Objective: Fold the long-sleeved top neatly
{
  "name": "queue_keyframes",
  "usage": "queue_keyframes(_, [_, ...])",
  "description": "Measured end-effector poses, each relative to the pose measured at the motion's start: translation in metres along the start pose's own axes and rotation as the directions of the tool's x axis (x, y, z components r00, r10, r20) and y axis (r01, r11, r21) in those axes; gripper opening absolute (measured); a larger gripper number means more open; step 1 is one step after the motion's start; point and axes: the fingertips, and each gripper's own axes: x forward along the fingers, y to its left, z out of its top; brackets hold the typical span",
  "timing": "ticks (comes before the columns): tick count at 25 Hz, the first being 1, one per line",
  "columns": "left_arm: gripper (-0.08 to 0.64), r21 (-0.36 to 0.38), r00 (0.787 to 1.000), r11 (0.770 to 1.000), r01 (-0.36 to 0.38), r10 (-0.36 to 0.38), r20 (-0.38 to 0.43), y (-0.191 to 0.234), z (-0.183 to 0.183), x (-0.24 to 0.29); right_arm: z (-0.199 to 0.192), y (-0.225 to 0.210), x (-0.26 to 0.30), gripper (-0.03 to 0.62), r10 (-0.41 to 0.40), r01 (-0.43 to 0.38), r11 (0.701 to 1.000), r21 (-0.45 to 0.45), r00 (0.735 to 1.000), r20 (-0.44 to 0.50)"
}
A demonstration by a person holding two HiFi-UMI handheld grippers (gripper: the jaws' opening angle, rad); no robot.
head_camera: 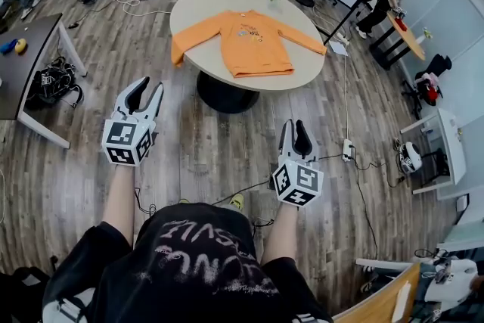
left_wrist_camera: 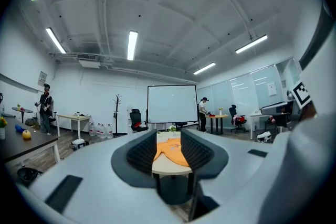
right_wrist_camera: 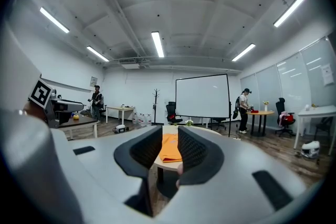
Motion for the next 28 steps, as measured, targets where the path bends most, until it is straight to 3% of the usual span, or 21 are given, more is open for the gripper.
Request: queue_keyframes(28, [0.141, -0.047, 0.999, 0.999, -0.025, 0.023, -0.046, 0.028, -0.025, 0.002, -0.008, 0.023, 0.024, 0.133, 0.031, -0.031, 0.999, -0.005, 0.999, -0.024])
